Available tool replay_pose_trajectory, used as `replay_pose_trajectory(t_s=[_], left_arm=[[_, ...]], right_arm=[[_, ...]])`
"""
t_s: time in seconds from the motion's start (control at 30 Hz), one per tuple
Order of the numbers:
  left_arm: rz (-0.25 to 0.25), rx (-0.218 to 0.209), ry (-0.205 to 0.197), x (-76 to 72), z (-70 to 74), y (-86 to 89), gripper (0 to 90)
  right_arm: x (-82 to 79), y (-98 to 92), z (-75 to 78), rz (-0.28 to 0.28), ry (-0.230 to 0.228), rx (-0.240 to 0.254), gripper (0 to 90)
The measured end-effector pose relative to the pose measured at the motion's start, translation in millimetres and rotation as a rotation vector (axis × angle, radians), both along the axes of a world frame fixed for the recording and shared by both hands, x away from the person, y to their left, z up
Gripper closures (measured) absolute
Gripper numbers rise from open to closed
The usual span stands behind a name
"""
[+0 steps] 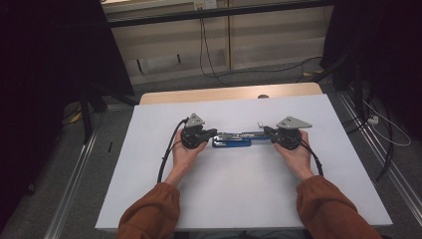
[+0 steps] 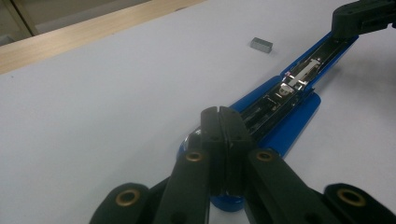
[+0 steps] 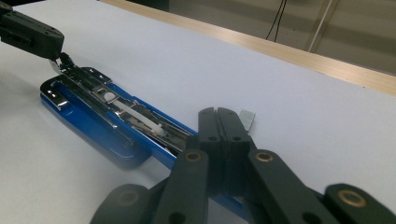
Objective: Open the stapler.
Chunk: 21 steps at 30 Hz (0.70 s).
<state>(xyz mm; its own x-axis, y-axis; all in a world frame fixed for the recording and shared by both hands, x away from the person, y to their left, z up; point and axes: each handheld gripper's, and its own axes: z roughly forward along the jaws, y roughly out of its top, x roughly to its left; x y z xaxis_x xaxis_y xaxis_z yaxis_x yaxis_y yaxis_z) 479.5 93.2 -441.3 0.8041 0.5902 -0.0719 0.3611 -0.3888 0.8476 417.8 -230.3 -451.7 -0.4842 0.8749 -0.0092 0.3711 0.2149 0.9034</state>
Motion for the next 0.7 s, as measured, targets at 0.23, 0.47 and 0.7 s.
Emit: replay_pose_trajectory(t_s=[0.23,0.47,0.7], left_arm=[[0.003,-0.012,-0.029,-2.3,1.3,-2.6,80.2],[0.04,-0.045,-0.019,-4.9,4.0,-4.0,64.2],[0.094,-0.055,-0.012,-5.5,6.3,2.0,43.7]], right_arm=[[0.4,0.1,0.0,0.011,0.004,0.017,83.5],[0.4,-0.4,5.2,0.015,-0.011,0.038,74.4],[1.4,-1.5,7.1,0.02,-0.018,0.063,53.5]])
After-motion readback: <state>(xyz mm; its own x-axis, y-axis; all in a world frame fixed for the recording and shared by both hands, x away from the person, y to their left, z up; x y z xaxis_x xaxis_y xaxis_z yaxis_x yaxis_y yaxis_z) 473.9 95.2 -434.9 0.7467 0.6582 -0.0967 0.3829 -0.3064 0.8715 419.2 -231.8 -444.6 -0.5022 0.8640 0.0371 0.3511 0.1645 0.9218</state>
